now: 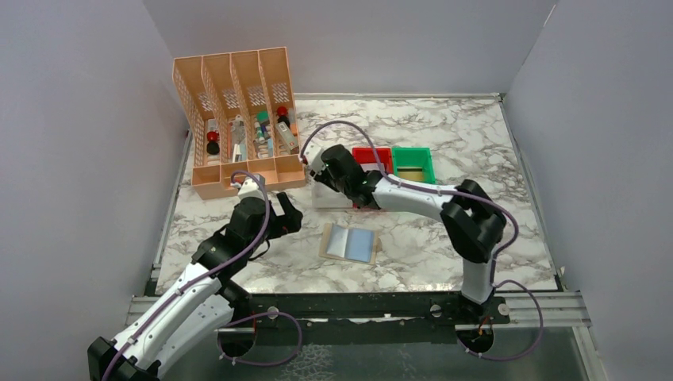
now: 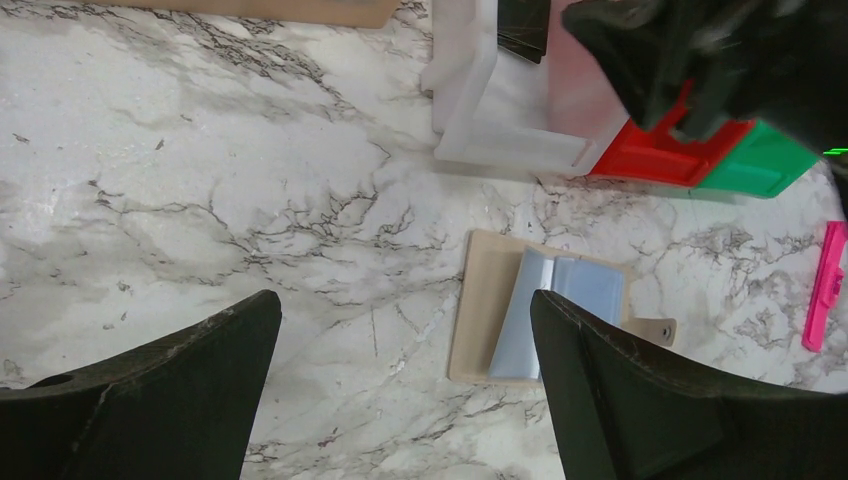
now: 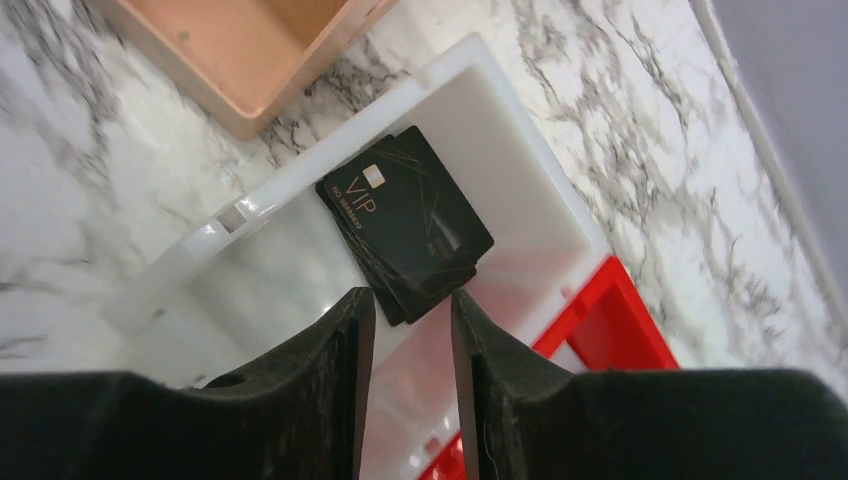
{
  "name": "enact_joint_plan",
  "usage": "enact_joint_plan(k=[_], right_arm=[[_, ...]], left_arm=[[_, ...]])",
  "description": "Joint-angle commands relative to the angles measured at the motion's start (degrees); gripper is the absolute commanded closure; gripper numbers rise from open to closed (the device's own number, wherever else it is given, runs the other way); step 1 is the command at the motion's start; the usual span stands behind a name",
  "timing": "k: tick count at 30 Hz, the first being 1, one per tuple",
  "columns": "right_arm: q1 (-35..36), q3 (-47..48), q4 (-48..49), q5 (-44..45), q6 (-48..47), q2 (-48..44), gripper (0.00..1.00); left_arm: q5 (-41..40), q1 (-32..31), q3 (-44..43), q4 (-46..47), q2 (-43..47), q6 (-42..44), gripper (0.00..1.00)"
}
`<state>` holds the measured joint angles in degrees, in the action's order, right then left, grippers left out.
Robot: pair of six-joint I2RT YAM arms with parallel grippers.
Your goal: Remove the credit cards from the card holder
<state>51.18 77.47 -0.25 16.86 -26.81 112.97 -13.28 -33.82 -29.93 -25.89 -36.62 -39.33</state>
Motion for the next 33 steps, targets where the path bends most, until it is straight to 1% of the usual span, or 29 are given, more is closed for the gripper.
enact_joint_plan(k=[1, 3, 4, 7, 9, 11, 12, 13, 17, 20, 24, 26, 29, 33], right_arm=[[0.33, -2.91, -4.25, 0.57, 23.74, -10.75, 0.61], [0.33, -4.80, -10.46, -0.26, 36.80, -14.18, 0.61], [0.33, -6.23, -12.96, -2.05, 42.42, -15.72, 0.61], [0.40, -13.63, -15.14, -7.71, 54.63, -20.44, 0.61], [0.77, -19.10, -13.80, -10.08, 59.30, -22.99, 0.60], [1.35, -22.05, -15.48, -8.53, 62.56, -24.24, 0.58], [1.45, -22.84, -17.54, -7.61, 63.84, -24.42, 0.57], [1.47, -23.64, -18.36, -7.27, 64.49, -24.61, 0.57], [1.47, -27.22, -18.09, -8.48, 66.53, -25.65, 0.55], [1.43, -29.26, -17.93, -8.93, 68.86, -26.11, 0.54], [1.47, -30.58, -18.29, -8.92, 70.30, -23.68, 0.53], [1.51, -30.55, -18.26, -9.38, 70.39, -21.99, 0.53], [1.48, -31.65, -14.09, -13.01, 69.84, -20.82, 0.54], [1.47, -32.44, -7.98, -18.90, 69.79, -20.04, 0.61]], left_arm=[[2.23, 0.20, 0.91, 1.60, 0.46, -1.17, 0.01], [2.90, 0.20, 1.15, 2.21, 0.34, -1.39, 0.02], [3.14, 0.20, 1.32, 2.52, 0.26, -1.51, 0.02], [3.82, 0.29, 1.61, 3.54, -0.25, -1.97, 0.03], [4.84, 0.30, 1.72, 4.70, -0.94, -1.91, 0.03], [7.21, 0.25, 2.08, 6.83, -1.78, -0.97, 0.05], [9.45, 0.25, 2.61, 9.04, -2.36, 0.06, 0.06], [13.40, 0.26, 3.01, 11.20, -3.21, 0.83, 0.07], [25.16, 0.24, 4.53, 20.76, -9.52, 0.86, 0.15], [30.59, 0.25, 4.66, 25.19, -15.67, 0.44, 0.17], [35.36, 0.11, 4.86, 29.50, -23.89, 0.90, 0.17], [37.10, -0.12, 4.64, 30.90, -27.47, 0.97, 0.19], [38.67, -1.68, 4.52, 33.37, -31.81, 1.36, 0.25], [38.26, -4.21, 3.78, 34.60, -36.05, 0.99, 0.38]])
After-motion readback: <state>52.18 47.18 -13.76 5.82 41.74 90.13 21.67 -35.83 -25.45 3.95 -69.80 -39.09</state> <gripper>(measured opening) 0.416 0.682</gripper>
